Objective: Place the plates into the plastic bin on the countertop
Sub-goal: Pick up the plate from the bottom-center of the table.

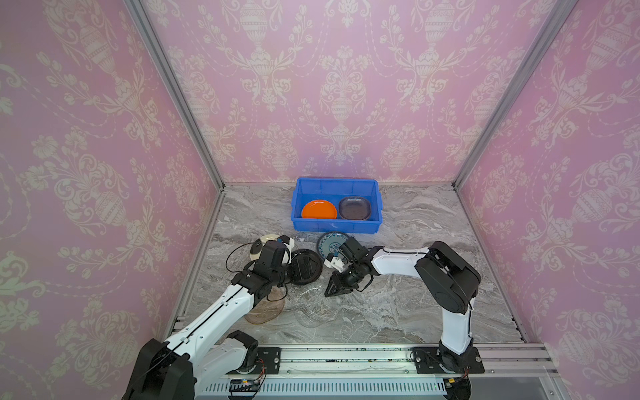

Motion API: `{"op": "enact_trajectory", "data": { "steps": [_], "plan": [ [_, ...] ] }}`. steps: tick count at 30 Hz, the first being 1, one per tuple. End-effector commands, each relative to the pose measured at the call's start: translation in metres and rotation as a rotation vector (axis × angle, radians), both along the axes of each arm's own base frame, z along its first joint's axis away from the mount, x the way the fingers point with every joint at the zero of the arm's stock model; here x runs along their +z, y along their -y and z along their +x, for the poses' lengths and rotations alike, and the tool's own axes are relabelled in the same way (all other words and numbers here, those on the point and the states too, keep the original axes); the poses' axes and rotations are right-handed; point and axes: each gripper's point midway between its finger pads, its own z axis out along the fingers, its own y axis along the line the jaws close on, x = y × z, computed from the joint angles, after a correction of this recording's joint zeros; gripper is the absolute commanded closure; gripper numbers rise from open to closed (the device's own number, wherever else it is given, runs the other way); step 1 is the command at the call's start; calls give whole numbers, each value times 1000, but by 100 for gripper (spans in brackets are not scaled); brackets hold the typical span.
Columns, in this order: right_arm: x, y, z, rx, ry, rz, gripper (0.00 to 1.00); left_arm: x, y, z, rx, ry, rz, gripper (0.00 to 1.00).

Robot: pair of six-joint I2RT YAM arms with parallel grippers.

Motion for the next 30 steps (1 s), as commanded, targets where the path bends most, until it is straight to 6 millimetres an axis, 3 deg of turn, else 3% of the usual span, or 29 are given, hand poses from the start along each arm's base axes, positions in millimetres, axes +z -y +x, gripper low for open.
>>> {"op": "enact_trajectory", "data": {
  "steps": [1, 12, 19, 23, 30],
  "plan": [
    [-19, 5, -6, -7, -27, -50, 74, 1, 3, 4, -4, 14, -1, 3],
    [-25, 8, -7, -18, -32, -61, 83, 7, -1, 9, -2, 57, 33, 3],
    [-19, 12, -8, -19, -17, -66, 91, 14, -2, 19, 15, 96, 47, 3],
    [-9, 13, -9, -17, 0, -65, 100, 20, 2, 27, 5, 112, 52, 3],
    [29, 35, -1, -42, 77, -125, 100, 45, 8, 49, -13, 172, 81, 4]
  ]
}}
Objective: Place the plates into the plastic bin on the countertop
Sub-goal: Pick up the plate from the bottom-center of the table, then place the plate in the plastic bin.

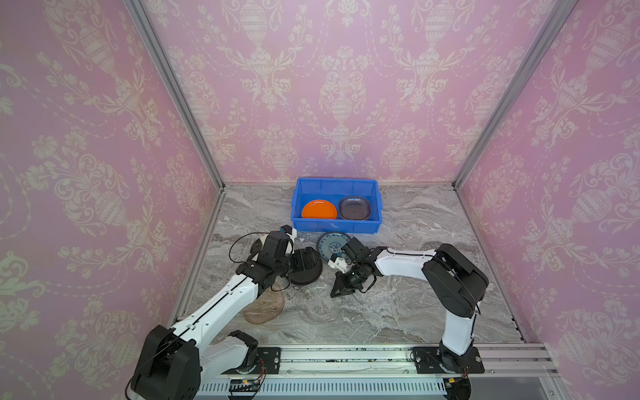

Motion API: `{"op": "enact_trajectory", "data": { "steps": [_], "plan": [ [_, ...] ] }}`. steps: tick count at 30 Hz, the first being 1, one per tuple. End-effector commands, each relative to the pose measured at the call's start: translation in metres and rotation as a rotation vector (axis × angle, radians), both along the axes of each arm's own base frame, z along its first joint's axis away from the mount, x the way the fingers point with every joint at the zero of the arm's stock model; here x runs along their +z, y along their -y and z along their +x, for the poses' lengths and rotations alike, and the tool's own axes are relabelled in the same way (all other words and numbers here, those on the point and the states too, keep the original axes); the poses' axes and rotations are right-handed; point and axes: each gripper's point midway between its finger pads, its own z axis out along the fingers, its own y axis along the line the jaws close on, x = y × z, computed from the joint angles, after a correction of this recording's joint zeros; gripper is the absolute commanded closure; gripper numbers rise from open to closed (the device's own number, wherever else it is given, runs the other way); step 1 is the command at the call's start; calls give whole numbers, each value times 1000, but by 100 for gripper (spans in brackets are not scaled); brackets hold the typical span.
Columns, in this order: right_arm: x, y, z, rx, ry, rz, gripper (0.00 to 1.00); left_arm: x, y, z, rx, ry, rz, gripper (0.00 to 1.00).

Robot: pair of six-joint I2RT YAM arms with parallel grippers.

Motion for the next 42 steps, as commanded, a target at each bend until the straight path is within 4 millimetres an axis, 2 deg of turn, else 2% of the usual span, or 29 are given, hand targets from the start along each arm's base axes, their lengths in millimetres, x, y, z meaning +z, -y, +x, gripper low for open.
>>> {"op": "enact_trajectory", "data": {
  "steps": [1, 4, 10, 17, 21, 23, 26, 30, 36, 42],
  "plan": [
    [24, 18, 4, -17, 52, -55, 100, 22, 5, 17, -21, 84, 29, 4],
    [38, 26, 18, -71, 80, -60, 100, 27, 11, 25, -29, 105, 9, 4],
    [68, 41, 59, -208, 186, -55, 100, 32, 19, 42, -46, 118, 15, 7],
    [88, 73, 103, -375, 280, -72, 100, 35, 28, 54, -61, 107, -19, 14],
    [104, 86, 119, -426, 319, -58, 100, 36, 31, 58, -57, 106, -71, 22],
    [125, 86, 132, -440, 359, -17, 100, 35, 31, 60, -50, 113, -92, 23],
    [138, 86, 140, -449, 382, 20, 100, 33, 36, 62, -62, 104, -121, 29],
    [145, 83, 145, -446, 388, 39, 100, 28, 39, 65, -62, 93, -147, 35],
    [155, 77, 149, -442, 397, 76, 100, 23, 40, 74, -62, 67, -174, 57],
    [158, 76, 152, -438, 402, 77, 100, 20, 39, 80, -63, 57, -188, 72]
  ]
}}
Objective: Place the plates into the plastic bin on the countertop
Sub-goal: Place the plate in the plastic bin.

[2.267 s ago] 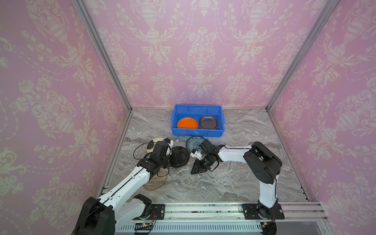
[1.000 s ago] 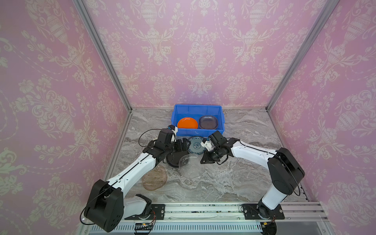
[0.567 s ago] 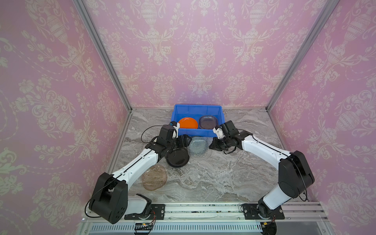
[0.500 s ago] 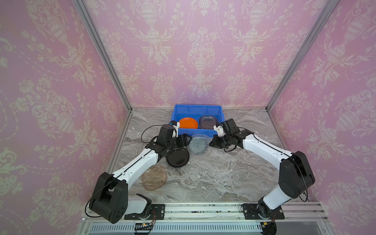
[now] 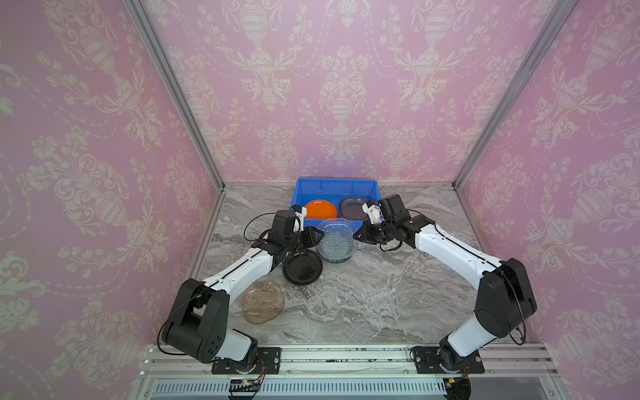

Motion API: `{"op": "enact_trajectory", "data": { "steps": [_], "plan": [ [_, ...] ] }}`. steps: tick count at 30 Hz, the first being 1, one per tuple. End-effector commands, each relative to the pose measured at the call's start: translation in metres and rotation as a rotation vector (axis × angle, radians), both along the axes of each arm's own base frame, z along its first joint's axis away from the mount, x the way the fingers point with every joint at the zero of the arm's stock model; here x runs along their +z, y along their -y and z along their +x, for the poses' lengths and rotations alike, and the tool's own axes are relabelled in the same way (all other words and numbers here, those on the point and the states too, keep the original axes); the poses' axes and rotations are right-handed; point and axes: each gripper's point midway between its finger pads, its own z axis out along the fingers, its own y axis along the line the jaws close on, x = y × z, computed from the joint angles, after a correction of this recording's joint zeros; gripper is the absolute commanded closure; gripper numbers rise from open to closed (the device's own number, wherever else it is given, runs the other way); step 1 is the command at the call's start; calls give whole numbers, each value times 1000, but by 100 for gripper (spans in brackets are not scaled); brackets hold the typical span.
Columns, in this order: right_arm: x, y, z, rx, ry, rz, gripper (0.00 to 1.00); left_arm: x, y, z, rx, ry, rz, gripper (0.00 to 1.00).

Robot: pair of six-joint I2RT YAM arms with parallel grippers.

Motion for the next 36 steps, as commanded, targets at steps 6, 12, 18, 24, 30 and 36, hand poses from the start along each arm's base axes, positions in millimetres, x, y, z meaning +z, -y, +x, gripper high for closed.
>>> {"op": "enact_trajectory", "data": {
  "steps": [6, 12, 18, 24, 30, 36],
  "plan": [
    [18, -5, 11, -1, 23, 41, 99, 6, 5, 8, -29, 5, -37, 85],
    [23, -1, 20, -23, 36, 38, 81, 12, 4, 15, -22, 18, -29, 100],
    [35, 20, 30, -70, 61, 20, 55, 31, 7, 35, -14, 66, -27, 100],
    [63, 68, 44, -215, 158, -38, 46, 74, 12, 90, 42, 159, -8, 100],
    [75, 95, 45, -278, 182, -52, 45, 61, 35, 147, 29, 119, -2, 100],
    [78, 112, 43, -320, 188, -39, 45, 43, 54, 188, 32, 97, -28, 100]
  ]
}}
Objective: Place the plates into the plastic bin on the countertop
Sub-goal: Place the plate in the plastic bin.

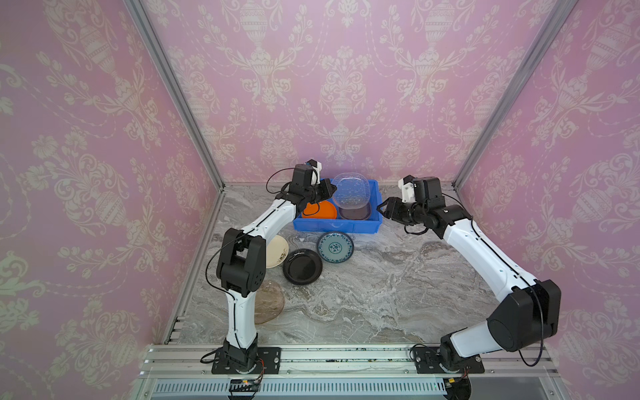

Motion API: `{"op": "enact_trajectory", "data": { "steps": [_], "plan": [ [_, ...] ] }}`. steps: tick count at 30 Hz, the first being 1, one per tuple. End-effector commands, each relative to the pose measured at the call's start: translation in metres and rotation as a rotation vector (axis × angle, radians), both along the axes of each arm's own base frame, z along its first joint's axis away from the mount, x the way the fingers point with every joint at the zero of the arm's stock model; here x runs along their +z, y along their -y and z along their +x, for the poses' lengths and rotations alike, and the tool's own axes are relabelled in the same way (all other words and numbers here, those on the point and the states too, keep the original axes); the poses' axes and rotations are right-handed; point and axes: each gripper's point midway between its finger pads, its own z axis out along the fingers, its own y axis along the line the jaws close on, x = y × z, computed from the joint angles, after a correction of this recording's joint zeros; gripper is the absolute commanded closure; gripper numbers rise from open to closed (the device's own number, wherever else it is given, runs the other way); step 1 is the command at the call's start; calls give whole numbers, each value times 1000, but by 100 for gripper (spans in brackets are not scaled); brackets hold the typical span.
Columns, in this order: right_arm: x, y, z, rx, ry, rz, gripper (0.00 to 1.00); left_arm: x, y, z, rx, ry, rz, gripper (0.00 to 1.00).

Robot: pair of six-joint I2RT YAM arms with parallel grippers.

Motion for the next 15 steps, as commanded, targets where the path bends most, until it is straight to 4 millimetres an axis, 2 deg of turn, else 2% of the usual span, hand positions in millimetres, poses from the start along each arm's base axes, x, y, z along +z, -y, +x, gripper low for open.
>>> {"op": "enact_trajectory", "data": {
  "steps": [1, 7, 15],
  "plan": [
    [1, 12, -5, -26, 3, -4, 45, -14, 4, 16, 13, -37, 5, 100],
    [-2, 16, -6, -31, -1, 17, 45, -39, 23, 39, 13, -72, -22, 100],
    [-11, 24, -8, -37, -31, 19, 45, -81, 41, 53, 19, -124, -14, 100]
  ]
}}
